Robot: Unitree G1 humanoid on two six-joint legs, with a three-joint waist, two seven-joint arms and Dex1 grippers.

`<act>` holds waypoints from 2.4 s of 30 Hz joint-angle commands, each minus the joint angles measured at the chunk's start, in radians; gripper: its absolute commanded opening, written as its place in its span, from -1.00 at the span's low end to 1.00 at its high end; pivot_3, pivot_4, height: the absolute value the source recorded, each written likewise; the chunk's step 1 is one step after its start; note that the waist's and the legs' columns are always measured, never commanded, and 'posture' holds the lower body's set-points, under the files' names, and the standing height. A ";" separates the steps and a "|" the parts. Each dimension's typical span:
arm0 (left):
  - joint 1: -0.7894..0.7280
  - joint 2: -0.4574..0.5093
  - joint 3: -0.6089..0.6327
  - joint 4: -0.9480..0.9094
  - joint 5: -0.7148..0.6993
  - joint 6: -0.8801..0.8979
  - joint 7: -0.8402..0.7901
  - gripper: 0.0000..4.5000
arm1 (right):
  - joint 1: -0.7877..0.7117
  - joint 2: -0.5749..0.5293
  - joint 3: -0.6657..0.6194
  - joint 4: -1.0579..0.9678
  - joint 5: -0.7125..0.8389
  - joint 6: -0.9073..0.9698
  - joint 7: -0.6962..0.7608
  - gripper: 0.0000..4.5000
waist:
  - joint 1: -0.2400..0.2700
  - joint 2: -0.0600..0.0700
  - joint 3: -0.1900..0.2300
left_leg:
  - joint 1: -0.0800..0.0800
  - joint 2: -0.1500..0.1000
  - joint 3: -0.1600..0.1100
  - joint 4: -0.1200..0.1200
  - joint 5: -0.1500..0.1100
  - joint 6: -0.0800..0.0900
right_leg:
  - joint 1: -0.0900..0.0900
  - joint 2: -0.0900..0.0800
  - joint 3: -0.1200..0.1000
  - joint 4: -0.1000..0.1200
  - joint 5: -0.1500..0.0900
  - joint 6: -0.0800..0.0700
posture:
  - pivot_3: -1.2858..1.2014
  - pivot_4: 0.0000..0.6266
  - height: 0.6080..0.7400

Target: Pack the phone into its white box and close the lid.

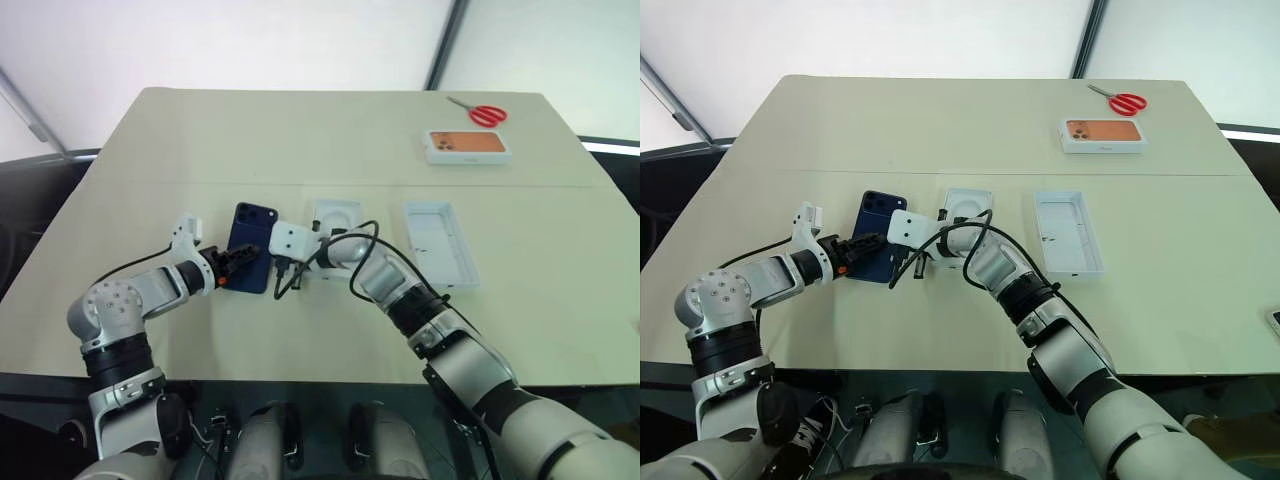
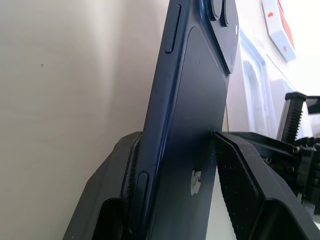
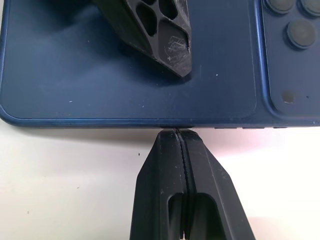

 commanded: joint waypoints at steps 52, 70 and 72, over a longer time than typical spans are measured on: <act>0.075 -0.018 0.207 -0.089 -0.077 0.133 0.030 -0.78 | -0.012 0.008 -0.016 -0.019 0.012 -0.027 -0.014 -1.00 | -0.024 -0.001 -0.001 | 0.001 0.001 0.000 -0.008 0.003 -0.005 | -0.003 0.001 0.001 -0.002 0.000 -0.001 | 0.03 -0.52 0.96; 0.040 -0.042 0.315 -0.009 -0.173 0.107 0.051 -0.99 | 0.027 -0.008 -0.191 -0.213 0.244 0.121 0.086 -1.00 | -0.023 -0.002 -0.001 | 0.001 0.000 0.000 -0.009 0.003 -0.005 | -0.003 0.001 0.001 -0.002 0.000 -0.001 | 0.03 -0.52 0.96; 0.024 -0.051 0.346 0.000 -0.221 0.119 0.053 -0.99 | 0.040 -0.024 -0.235 -0.267 0.313 0.200 0.122 -1.00 | -0.024 -0.002 -0.001 | 0.001 0.001 0.000 -0.009 0.003 -0.005 | -0.003 0.001 0.001 -0.002 0.000 -0.001 | 0.03 -0.52 0.96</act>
